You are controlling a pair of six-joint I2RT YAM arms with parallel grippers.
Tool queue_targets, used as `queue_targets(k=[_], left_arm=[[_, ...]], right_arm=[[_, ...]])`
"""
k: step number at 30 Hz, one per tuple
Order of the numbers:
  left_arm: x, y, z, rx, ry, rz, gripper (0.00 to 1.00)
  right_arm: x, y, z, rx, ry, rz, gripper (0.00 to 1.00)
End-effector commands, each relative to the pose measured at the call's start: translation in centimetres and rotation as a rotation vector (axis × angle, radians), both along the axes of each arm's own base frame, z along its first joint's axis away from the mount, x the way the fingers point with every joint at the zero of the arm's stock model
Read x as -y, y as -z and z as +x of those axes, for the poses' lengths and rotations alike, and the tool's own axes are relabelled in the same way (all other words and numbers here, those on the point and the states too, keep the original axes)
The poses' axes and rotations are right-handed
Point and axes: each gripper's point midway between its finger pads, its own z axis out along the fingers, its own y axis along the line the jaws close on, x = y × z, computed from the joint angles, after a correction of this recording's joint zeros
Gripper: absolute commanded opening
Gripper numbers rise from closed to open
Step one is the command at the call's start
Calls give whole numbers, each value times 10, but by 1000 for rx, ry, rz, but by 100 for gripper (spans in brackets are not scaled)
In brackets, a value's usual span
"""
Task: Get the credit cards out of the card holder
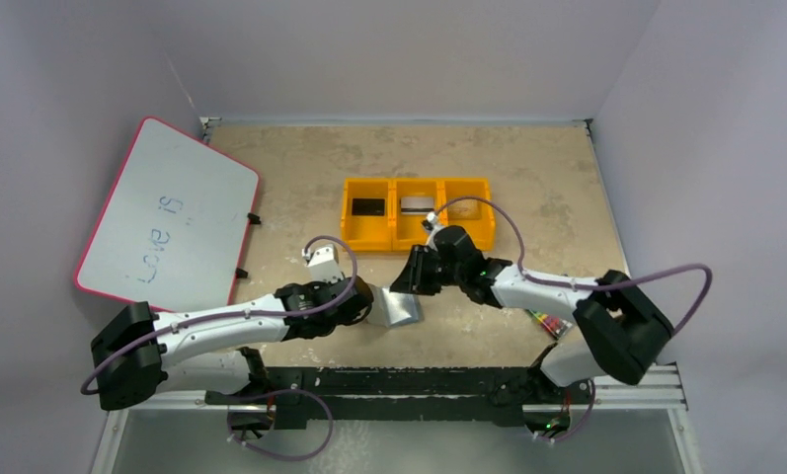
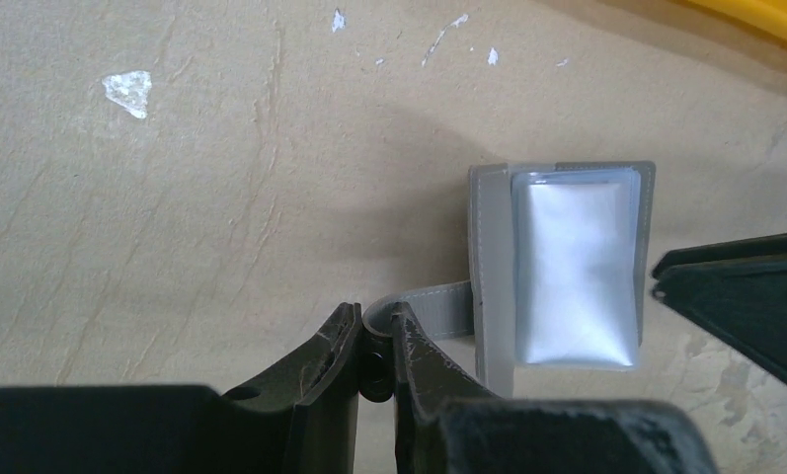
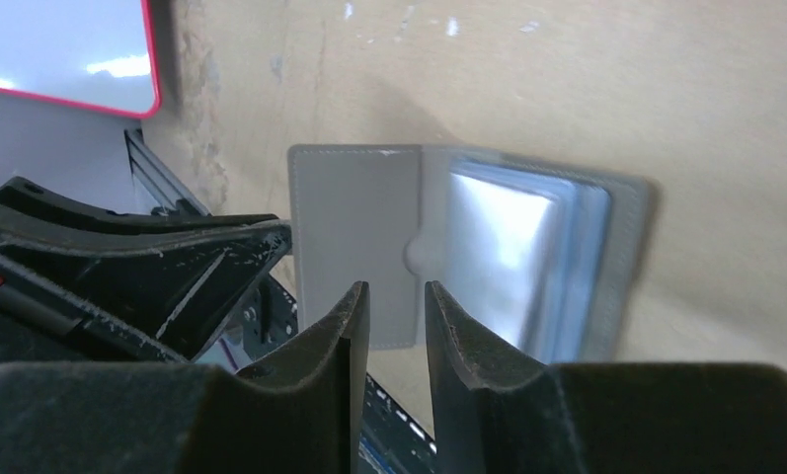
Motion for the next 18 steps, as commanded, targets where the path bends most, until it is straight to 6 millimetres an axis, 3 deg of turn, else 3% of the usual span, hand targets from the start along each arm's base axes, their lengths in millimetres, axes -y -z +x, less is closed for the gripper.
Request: queue_targets(k=[1,7,15,18], left_arm=[[-2,-12,10,60,-70,-44,12],[0,-14,9,59,-75,-63,16],[-3,-38,11,117,-105,-180,54],[-2,-37,8,118,-102,-226,59]], right_arm=[[-41,-19,7,72,-139,41,29],[-63,14,-1,12,-221,8,29],[-62,65,-15,-97,-204,-58,29],[-55,79,-16,-140,-162,-92,29]])
